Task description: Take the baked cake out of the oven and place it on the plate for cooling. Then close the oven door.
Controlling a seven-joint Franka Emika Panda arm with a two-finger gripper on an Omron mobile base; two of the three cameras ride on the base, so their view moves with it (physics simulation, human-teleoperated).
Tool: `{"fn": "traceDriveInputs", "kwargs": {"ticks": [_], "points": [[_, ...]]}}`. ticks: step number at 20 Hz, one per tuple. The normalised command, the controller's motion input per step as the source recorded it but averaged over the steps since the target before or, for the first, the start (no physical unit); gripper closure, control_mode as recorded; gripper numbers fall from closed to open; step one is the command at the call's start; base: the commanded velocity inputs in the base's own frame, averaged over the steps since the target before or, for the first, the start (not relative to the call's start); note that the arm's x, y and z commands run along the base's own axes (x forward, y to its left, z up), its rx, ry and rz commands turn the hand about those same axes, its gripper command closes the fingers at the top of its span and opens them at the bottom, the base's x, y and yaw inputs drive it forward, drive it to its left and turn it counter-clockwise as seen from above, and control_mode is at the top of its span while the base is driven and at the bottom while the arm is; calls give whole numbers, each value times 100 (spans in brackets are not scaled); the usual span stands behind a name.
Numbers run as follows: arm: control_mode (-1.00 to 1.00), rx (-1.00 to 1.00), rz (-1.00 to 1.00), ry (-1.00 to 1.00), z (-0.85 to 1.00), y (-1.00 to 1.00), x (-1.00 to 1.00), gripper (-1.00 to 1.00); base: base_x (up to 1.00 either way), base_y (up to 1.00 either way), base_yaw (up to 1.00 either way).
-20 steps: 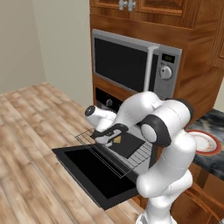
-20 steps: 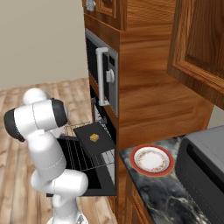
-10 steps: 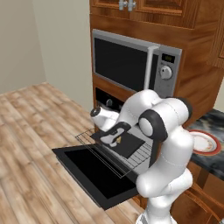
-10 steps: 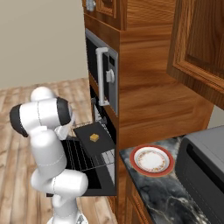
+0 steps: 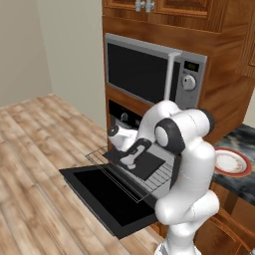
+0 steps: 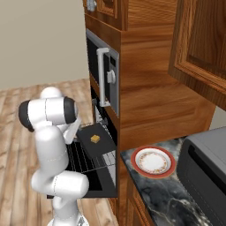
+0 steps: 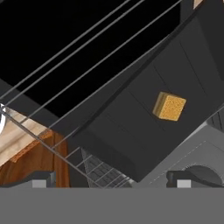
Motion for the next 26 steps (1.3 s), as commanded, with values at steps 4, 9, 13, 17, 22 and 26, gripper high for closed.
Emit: {"fn": "traceDriveInputs", "kwargs": {"ticks": [4,9,13,17,22,26], "points": [[-100,0,0,2,-11,-8,41,-100,0,0,0],[-100,0,-1,9,-15,-1,35,-100,0,0,0],[-100,0,-5,11,-23,0,34,-100,0,0,0],[-100,0,-6,7,-25,0,36,-100,0,0,0],[-100,0,-5,4,-24,0,28,-100,0,0,0],[-100,0,-4,4,-29,0,22,-100,0,0,0]]}}
